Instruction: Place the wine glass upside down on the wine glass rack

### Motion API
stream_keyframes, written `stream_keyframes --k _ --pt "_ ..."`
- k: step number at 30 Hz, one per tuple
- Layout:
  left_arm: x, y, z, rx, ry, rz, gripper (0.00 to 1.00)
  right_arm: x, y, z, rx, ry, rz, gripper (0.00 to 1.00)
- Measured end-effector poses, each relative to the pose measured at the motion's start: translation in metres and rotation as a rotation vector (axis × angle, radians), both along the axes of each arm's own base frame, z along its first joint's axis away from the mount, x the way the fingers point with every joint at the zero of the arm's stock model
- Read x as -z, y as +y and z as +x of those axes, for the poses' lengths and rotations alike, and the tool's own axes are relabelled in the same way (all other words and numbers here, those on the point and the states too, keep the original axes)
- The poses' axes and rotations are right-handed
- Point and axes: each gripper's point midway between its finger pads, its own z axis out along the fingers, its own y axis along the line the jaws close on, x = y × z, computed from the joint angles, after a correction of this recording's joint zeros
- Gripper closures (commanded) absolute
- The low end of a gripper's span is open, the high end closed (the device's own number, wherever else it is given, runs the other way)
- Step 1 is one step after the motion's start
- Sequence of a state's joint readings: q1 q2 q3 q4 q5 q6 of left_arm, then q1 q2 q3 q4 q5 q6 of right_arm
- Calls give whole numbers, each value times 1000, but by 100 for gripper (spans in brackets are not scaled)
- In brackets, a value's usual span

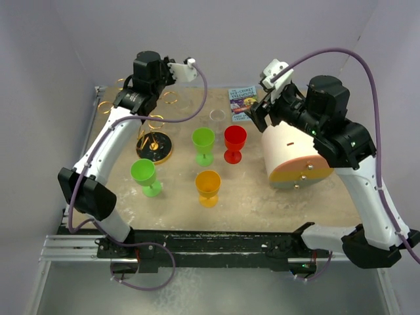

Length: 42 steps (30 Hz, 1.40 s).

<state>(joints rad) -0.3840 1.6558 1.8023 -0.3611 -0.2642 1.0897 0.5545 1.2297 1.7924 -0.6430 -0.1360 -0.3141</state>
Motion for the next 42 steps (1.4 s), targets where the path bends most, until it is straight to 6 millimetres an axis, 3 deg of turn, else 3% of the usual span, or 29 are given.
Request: stream_keyframes --k 4,8,19,21,24,31,42 --pt "32 -5 -1 37 73 72 100 -4 -2 -4 -14 -8 11 20" --pt "46 -7 -3 56 115 103 100 -7 -3 -7 -24 -18 21 20" --pt "21 0 -33 82 99 109 100 -5 -8 -5 -41 -9 32 18" --pt "21 2 -38 83 107 112 100 -6 -9 -5 -42 -9 35 15" --pt "25 4 -42 83 118 116 100 -5 -10 -7 -49 -4 44 1" --pt "37 7 -48 79 151 131 100 -2 -17 -10 -54 1 62 0" --pt "38 23 -51 6 164 183 100 -14 -23 -19 -80 -7 123 0"
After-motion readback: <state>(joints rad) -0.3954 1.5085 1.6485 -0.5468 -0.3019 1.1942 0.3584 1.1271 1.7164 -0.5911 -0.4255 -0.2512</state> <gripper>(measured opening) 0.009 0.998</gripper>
